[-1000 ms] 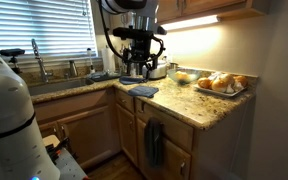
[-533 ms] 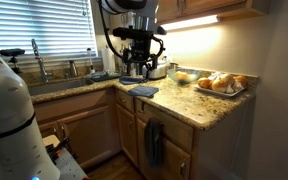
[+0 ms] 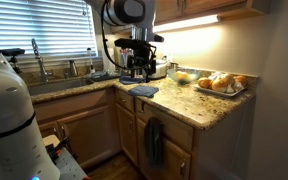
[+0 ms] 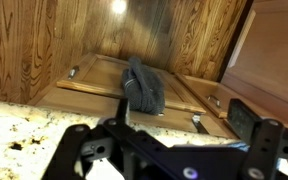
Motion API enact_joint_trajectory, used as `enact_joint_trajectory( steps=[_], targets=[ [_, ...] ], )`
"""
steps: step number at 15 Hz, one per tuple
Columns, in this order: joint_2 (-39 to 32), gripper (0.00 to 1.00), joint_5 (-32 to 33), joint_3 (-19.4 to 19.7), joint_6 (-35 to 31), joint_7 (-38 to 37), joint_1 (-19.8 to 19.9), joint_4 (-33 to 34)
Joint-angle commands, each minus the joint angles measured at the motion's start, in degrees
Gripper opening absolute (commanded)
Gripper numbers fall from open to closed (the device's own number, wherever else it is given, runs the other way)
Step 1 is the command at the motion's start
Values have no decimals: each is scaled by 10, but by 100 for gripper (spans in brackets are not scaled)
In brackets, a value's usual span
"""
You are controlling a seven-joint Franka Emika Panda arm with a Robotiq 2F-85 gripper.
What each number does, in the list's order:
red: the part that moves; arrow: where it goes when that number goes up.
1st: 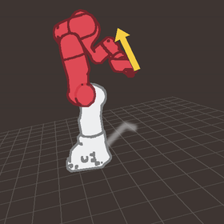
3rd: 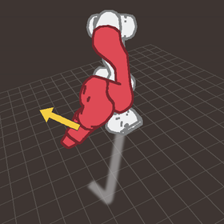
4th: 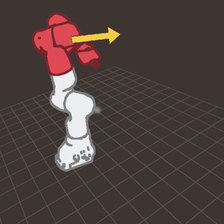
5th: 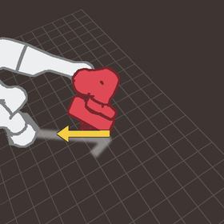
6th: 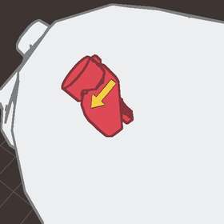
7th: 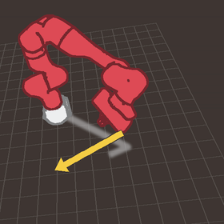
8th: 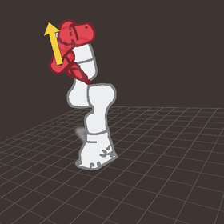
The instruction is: Hang the the towel on the hook
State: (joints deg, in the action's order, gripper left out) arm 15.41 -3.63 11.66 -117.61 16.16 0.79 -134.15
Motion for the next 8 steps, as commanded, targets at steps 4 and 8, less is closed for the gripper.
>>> enact_joint_trajectory(
  steps=[4,8],
  targets=[
    [-75,100,-8,-66,-93,-135,4,-7],
    [-85,100,-3,-74,-81,-116,6,-1]
  ],
)
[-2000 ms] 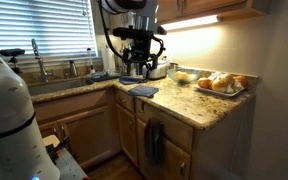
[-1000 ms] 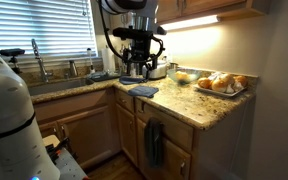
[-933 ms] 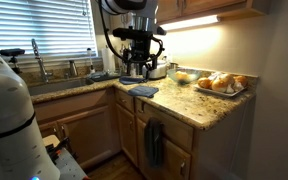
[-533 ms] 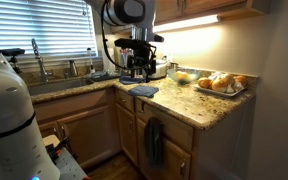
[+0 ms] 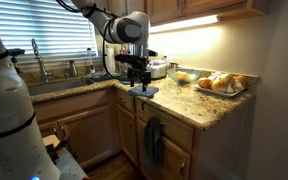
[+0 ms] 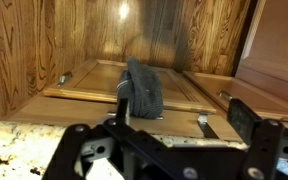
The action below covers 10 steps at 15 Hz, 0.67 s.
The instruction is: Hang the the towel on the hook
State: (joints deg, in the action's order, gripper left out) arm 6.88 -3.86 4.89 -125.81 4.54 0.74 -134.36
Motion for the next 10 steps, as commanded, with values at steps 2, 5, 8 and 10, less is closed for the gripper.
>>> enact_joint_trajectory(
  steps=[2,5,8,10],
  targets=[
    [-1,100,-1,-6,1,1,7,3],
    [-18,100,-26,-14,-18,-61,3,5],
    [-40,100,-78,-25,-37,-137,-1,10],
    [-53,100,-105,-33,-55,-183,-2,13]
  ],
)
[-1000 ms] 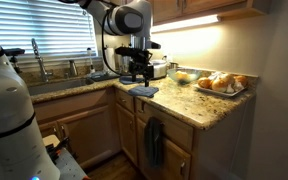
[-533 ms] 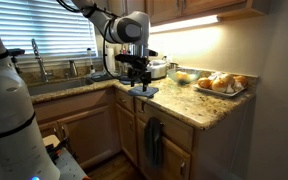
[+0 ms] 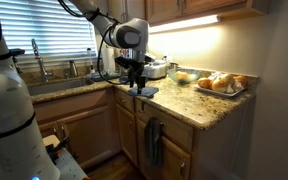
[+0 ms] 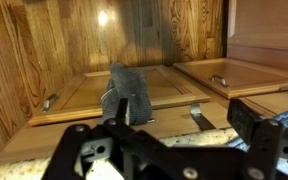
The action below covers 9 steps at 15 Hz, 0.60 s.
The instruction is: Hang the the towel on the hook
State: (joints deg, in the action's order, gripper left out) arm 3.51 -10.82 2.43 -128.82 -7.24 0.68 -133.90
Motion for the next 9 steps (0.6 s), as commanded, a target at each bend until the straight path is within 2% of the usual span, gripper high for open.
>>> enact_joint_trajectory(
  steps=[1,5,7,9],
  targets=[
    [-27,100,-47,-12,-36,-87,-1,9],
    [-60,100,-55,-17,-93,-187,-2,18],
    [-62,100,-30,-17,-108,-180,-3,21],
    [-63,100,-40,-16,-98,-165,-1,19]
  ],
)
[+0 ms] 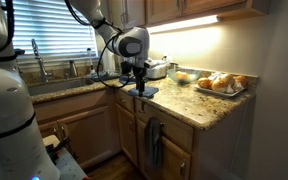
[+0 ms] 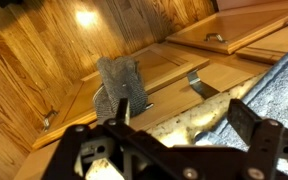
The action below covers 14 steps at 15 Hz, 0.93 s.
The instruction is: Hang the the towel on the hook
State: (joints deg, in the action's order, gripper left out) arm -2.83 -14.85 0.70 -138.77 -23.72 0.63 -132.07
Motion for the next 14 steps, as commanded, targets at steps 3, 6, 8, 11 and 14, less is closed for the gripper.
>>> enact_joint_trajectory(
  steps=[3,6,8,11,14],
  targets=[
    [-2,100,0,1,1,0,-1,5],
    [-29,100,-13,0,-12,-45,-4,21],
    [-47,100,-35,0,-11,-72,-4,36],
    [-70,100,-83,-3,-5,-105,-7,58],
    [-95,100,-102,-4,-4,-135,-12,79]
  ],
)
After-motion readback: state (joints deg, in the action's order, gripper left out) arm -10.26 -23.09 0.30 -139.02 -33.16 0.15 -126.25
